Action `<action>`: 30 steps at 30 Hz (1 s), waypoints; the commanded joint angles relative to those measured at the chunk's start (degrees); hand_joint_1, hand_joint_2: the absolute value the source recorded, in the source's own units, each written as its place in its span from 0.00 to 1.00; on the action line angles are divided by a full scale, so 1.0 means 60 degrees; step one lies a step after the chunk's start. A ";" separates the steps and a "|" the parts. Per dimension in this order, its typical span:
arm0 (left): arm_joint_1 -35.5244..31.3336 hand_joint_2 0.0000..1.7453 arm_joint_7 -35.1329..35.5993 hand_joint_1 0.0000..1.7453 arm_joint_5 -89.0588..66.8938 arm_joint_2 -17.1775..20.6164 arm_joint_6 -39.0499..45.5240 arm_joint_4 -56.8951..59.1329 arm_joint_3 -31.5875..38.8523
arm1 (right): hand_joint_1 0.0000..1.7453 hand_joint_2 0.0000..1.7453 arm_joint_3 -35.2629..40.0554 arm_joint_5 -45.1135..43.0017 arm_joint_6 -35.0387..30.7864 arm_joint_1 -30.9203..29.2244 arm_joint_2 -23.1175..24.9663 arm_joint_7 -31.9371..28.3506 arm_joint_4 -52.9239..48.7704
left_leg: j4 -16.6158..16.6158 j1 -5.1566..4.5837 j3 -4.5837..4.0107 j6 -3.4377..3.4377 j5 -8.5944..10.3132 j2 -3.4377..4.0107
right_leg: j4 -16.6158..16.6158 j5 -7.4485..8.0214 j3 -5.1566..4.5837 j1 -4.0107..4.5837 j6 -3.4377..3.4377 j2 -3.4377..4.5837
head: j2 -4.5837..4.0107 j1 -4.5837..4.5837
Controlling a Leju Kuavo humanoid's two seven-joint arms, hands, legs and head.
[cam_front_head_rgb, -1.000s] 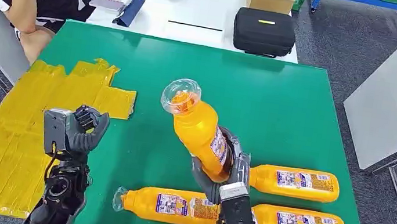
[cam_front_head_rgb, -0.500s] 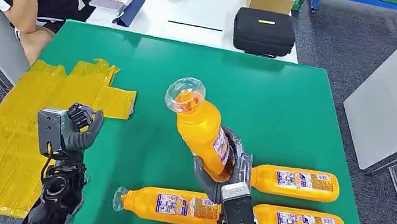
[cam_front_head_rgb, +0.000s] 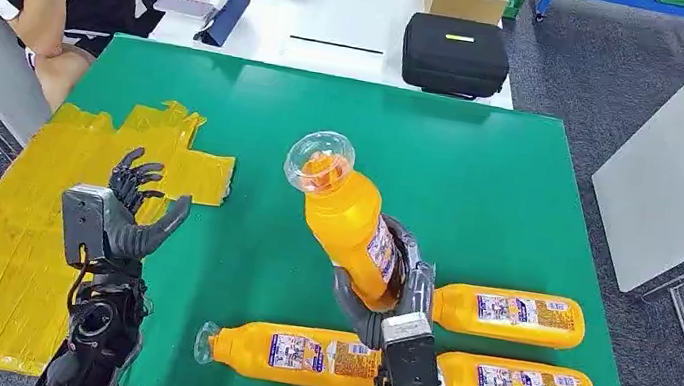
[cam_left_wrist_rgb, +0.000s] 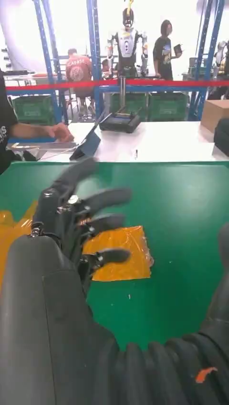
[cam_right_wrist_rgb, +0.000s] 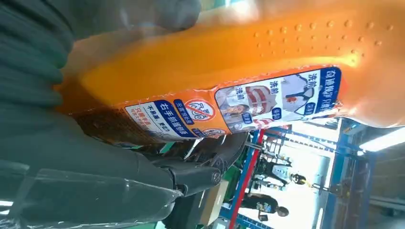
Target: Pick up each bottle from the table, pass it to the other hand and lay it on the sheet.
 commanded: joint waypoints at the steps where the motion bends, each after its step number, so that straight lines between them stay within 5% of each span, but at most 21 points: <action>1: -0.0502 1.00 0.0096 0.00 -0.0065 0.0152 -0.0241 0.0430 -0.0276 | 1.00 1.00 -0.0127 -0.0019 0.0033 -0.0377 -0.0003 0.0089 0.0035 | -0.0001 -0.0003 0.0039 -0.0014 -0.0018 0.0004 | 0.0004 -0.0019 0.0037 0.0000 -0.0013 -0.0011 | 0.0000 0.0000; 15: -0.0137 1.00 0.0414 0.00 0.0408 0.0154 -0.1136 -0.0190 -0.0316 | 1.00 1.00 -0.0235 0.0121 0.0273 -0.0335 0.0061 0.0227 0.0117 | 0.0000 -0.0001 0.0052 -0.0016 -0.0027 0.0017 | 0.0002 -0.0023 0.0047 0.0003 -0.0014 0.0000 | 0.0000 0.0000; 16: -0.0144 1.00 0.0376 0.79 0.0458 0.0180 -0.1302 -0.0238 -0.0352 | 1.00 1.00 -0.0255 0.0109 0.0284 -0.0419 0.0083 0.0227 0.0268 | -0.0003 -0.0004 0.0058 -0.0016 -0.0027 0.0014 | 0.0003 -0.0026 0.0052 -0.0001 -0.0015 -0.0004 | 0.0000 0.0000; 17: -0.0119 1.00 0.0324 1.00 0.0503 0.0184 -0.1425 -0.0332 -0.0369 | 1.00 1.00 -0.0269 0.0115 0.0285 -0.0421 0.0086 0.0221 0.0258 | -0.0002 -0.0006 0.0081 -0.0021 -0.0038 0.0018 | 0.0006 -0.0037 0.0073 -0.0001 -0.0019 -0.0005 | 0.0000 0.0000; 27: 0.0168 1.00 0.0359 1.00 0.0545 0.0408 -0.2212 -0.1499 -0.0921 | 1.00 1.00 -0.0309 0.0243 0.0320 -0.0379 0.0190 0.0226 0.0169 | -0.0002 0.0000 0.0036 -0.0015 -0.0019 0.0012 | 0.0002 -0.0017 0.0032 0.0003 -0.0014 -0.0002 | 0.0000 0.0000; 28: 0.0181 1.00 0.0364 0.00 0.0553 0.0406 -0.2236 -0.1512 -0.0935 | 1.00 1.00 -0.0314 0.0258 0.0325 -0.0372 0.0209 0.0230 0.0169 | 0.0000 0.0000 0.0058 -0.0020 -0.0029 0.0019 | 0.0005 -0.0027 0.0051 0.0003 -0.0019 0.0000 | 0.0000 0.0000; 30: 0.0273 1.00 0.0364 0.00 0.0642 0.0430 -0.2389 -0.1618 -0.1009 | 1.00 1.00 -0.0306 0.0291 0.0336 -0.0318 0.0227 0.0226 0.0121 | -0.0004 0.0000 0.0037 -0.0015 -0.0017 0.0015 | -0.0001 -0.0014 0.0033 0.0003 -0.0013 0.0001 | 0.0000 0.0000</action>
